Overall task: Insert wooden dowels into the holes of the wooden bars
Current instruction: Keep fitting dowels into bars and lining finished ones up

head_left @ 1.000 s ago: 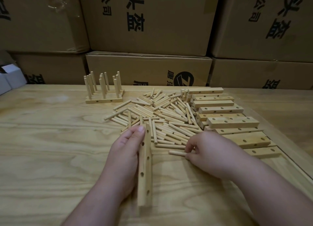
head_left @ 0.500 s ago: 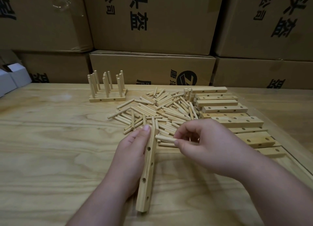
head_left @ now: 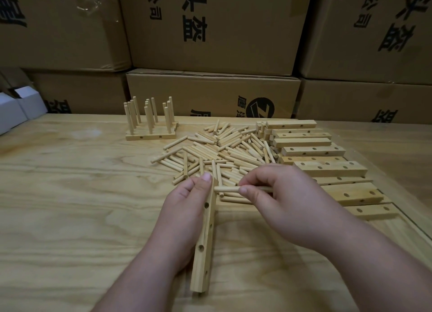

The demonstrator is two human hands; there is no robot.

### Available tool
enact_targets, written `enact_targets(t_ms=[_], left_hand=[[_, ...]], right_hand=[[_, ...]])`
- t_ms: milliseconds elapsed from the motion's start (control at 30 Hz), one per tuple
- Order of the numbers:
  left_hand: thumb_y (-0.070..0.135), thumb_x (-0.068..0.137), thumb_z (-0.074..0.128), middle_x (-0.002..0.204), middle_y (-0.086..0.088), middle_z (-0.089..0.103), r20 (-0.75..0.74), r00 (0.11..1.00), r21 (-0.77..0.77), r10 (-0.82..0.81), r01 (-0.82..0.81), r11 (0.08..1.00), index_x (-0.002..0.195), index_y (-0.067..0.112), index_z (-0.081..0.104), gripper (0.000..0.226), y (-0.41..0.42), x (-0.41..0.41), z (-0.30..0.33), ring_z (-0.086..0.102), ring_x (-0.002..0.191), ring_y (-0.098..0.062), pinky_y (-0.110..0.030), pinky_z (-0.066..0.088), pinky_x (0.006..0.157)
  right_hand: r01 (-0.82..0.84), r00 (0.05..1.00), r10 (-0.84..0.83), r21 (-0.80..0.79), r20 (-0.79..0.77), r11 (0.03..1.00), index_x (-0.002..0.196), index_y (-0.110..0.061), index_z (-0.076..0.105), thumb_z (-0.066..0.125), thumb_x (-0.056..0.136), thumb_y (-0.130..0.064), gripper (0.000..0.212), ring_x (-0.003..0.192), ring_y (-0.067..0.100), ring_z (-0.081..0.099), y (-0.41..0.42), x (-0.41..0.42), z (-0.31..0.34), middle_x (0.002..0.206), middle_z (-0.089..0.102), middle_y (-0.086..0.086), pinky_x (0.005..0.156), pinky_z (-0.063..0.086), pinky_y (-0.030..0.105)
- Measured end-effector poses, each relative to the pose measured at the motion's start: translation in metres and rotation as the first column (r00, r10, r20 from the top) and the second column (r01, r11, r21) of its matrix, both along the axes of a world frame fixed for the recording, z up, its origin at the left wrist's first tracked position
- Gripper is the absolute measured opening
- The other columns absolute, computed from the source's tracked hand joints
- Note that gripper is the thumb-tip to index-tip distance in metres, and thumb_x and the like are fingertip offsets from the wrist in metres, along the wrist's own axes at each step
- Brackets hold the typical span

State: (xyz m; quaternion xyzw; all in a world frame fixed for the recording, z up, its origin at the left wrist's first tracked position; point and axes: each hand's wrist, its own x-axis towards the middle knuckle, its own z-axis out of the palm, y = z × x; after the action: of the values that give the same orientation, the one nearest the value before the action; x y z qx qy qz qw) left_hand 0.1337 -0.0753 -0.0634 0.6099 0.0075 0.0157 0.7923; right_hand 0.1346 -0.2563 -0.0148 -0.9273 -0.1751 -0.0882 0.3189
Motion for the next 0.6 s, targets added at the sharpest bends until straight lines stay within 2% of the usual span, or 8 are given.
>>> enact_targets(t_ms=[100, 167, 267, 333, 433, 500, 600], left_hand=[[0.054, 0.078, 0.062, 0.061, 0.005, 0.065, 0.001, 1.000, -0.002, -0.002, 0.002, 1.000, 0.081, 0.023, 0.075, 0.034, 0.001, 0.001, -0.001, 0.058, 0.049, -0.004, -0.016, 0.044, 0.046], [0.058, 0.078, 0.063, 0.062, 0.004, 0.063, -0.006, 1.000, 0.008, 0.001, -0.001, 1.000, 0.080, 0.022, 0.075, 0.038, 0.002, 0.002, -0.002, 0.056, 0.051, -0.006, -0.019, 0.043, 0.048], [0.065, 0.086, 0.057, 0.064, -0.006, 0.059, -0.056, 0.998, 0.056, 0.038, -0.035, 0.998, 0.070, 0.019, 0.071, 0.051, 0.003, 0.003, -0.004, 0.052, 0.052, -0.016, -0.027, 0.042, 0.047], [0.069, 0.091, 0.047, 0.062, -0.005, 0.061, -0.069, 0.996, 0.150, 0.060, -0.049, 0.987, 0.068, 0.018, 0.071, 0.061, 0.003, 0.003, -0.005, 0.054, 0.053, -0.016, -0.027, 0.042, 0.050], [0.073, 0.091, 0.036, 0.061, 0.002, 0.064, -0.038, 0.997, 0.290, 0.067, -0.053, 0.955, 0.067, 0.022, 0.070, 0.065, 0.001, 0.002, -0.005, 0.056, 0.052, -0.009, -0.025, 0.043, 0.054], [0.075, 0.086, 0.039, 0.060, 0.004, 0.059, -0.007, 0.999, 0.289, 0.044, -0.040, 0.956, 0.065, 0.024, 0.066, 0.062, 0.000, 0.001, -0.004, 0.052, 0.052, -0.009, -0.028, 0.041, 0.058], [0.073, 0.089, 0.048, 0.060, 0.009, 0.056, 0.035, 0.999, 0.278, 0.004, -0.013, 0.960, 0.065, 0.025, 0.062, 0.056, 0.001, 0.001, -0.005, 0.049, 0.054, -0.007, -0.032, 0.039, 0.061]], right_hand=[[0.014, 1.000, -0.014, -0.007, -0.011, 1.000, 0.093, -0.037, 0.069, 0.061, 0.095, -0.043, 0.010, 0.076, 0.003, 0.061, 0.002, -0.001, -0.004, 0.086, 0.065, -0.021, 0.065, 0.056, 0.036], [0.007, 1.000, -0.007, -0.012, 0.008, 1.000, 0.093, -0.035, 0.068, 0.060, 0.095, -0.044, 0.012, 0.079, 0.000, 0.058, 0.006, -0.001, -0.006, 0.089, 0.062, -0.023, 0.060, 0.051, 0.028], [0.006, 0.997, -0.002, -0.057, 0.075, 0.998, 0.096, -0.035, 0.069, 0.060, 0.093, -0.050, 0.017, 0.084, -0.003, 0.053, 0.011, -0.002, -0.008, 0.083, 0.058, -0.019, 0.067, 0.046, 0.019], [0.013, 0.994, -0.002, -0.104, 0.109, 0.995, 0.099, -0.036, 0.070, 0.057, 0.094, -0.051, 0.021, 0.082, -0.002, 0.053, 0.015, -0.003, -0.008, 0.084, 0.058, -0.021, 0.069, 0.047, 0.022], [0.009, 0.991, 0.008, -0.126, 0.134, 0.992, 0.092, -0.030, 0.071, 0.052, 0.095, -0.051, 0.029, 0.073, 0.002, 0.055, 0.017, -0.006, -0.008, 0.075, 0.061, -0.016, 0.064, 0.050, 0.030], [0.002, 0.992, 0.016, -0.145, 0.124, 0.989, 0.087, -0.027, 0.071, 0.049, 0.095, -0.051, 0.033, 0.068, 0.005, 0.056, 0.016, -0.007, -0.005, 0.069, 0.061, -0.013, 0.063, 0.051, 0.037], [0.001, 0.996, 0.014, -0.164, 0.088, 0.986, 0.087, -0.025, 0.072, 0.051, 0.096, -0.051, 0.035, 0.067, 0.007, 0.058, 0.012, -0.007, -0.002, 0.069, 0.064, -0.009, 0.062, 0.052, 0.038]])
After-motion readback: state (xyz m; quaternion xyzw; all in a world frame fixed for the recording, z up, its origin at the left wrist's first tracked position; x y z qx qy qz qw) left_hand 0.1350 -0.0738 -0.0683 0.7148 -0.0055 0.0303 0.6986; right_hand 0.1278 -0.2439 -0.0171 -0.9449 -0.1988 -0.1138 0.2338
